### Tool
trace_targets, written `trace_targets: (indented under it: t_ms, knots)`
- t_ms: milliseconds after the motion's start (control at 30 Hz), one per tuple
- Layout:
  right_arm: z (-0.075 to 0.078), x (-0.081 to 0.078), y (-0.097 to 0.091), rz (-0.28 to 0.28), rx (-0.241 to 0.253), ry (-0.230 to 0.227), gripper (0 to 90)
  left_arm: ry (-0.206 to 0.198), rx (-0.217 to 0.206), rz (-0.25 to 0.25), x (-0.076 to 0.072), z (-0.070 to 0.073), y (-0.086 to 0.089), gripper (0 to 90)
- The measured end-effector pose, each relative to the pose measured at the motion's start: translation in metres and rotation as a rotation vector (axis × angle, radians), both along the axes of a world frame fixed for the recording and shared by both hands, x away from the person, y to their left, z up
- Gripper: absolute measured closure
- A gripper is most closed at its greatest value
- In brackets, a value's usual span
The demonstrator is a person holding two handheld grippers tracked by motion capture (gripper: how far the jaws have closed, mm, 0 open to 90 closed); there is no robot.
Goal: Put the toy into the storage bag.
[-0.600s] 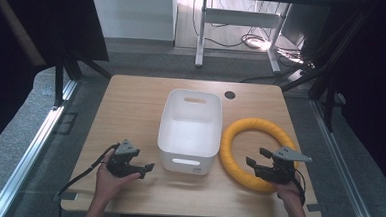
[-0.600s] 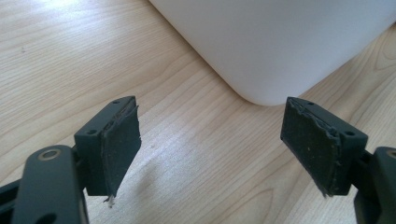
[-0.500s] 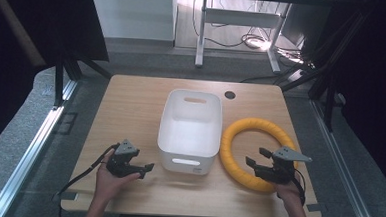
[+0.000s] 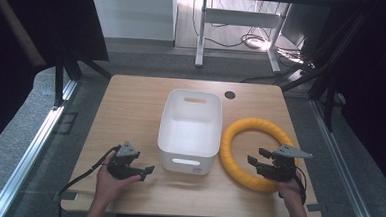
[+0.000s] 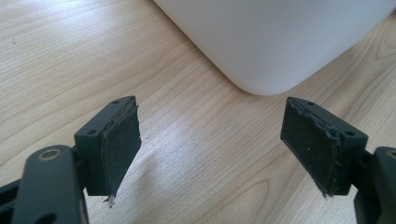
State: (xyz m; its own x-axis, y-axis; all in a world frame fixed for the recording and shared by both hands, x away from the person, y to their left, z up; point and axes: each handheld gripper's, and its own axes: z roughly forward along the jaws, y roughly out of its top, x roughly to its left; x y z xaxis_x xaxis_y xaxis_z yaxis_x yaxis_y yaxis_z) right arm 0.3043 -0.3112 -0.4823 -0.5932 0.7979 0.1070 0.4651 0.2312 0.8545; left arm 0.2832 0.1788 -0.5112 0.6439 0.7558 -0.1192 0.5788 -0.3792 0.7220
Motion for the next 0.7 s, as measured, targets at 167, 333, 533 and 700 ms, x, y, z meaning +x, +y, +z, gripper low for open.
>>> trace_targets:
  t_ms: [167, 333, 533, 700]
  knots:
    - [0.0006, 0.0010, 0.0008, 0.011, 0.002, 0.003, 37.1, 0.002, 0.008, 0.003, -0.0026, -0.0007, -0.0005, 20.0]
    - [0.0021, 0.0021, 0.0053, 0.024, 0.003, 0.005, 35.5, 0.007, 0.004, 0.004, -0.0039, -0.0016, 0.0008, 20.0]
    - [0.0032, 0.0033, 0.0078, 0.020, -0.007, 0.018, 34.3, 0.007, -0.020, 0.011, -0.0035, -0.0014, 0.0059, 20.1]
    - [0.0058, 0.0027, 0.0072, 0.015, -0.021, 0.017, 32.8, 0.005, -0.032, 0.015, -0.0044, -0.0002, 0.0058, 20.0]
